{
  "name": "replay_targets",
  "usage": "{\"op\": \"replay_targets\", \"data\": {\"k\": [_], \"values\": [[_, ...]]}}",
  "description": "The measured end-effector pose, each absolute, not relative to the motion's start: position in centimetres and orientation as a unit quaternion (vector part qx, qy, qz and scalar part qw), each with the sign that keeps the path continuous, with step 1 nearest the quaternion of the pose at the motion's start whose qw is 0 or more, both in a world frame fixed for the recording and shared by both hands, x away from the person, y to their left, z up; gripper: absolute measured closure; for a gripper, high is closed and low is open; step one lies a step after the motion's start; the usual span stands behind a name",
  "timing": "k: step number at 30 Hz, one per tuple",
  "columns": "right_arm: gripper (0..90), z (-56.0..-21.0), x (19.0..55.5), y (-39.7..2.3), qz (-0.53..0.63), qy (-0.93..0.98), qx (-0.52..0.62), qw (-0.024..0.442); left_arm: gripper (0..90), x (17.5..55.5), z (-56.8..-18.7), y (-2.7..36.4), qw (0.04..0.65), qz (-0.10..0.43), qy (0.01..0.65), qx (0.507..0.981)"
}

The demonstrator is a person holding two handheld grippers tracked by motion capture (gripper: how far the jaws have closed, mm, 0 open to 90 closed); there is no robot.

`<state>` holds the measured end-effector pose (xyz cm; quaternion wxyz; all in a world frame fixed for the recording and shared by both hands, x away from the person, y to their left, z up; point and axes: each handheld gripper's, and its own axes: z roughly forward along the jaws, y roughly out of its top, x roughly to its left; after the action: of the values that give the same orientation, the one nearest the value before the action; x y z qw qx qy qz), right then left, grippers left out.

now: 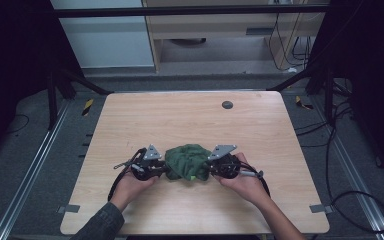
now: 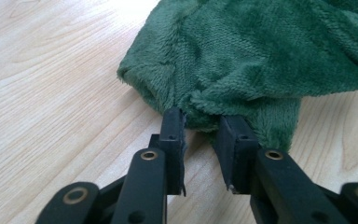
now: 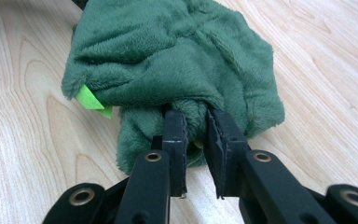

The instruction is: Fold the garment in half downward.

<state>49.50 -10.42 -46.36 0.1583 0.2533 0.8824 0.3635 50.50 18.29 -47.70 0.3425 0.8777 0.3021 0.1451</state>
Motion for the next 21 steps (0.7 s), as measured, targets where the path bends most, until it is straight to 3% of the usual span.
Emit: {"op": "replay_targets", "data": {"k": [21], "values": [[81.8,-44.7,49.3,-10.2,0.381,0.877,0.239,0.170,75.9,50.3,-46.7,18.6,0.360,0.161,0.305,0.867]]}}
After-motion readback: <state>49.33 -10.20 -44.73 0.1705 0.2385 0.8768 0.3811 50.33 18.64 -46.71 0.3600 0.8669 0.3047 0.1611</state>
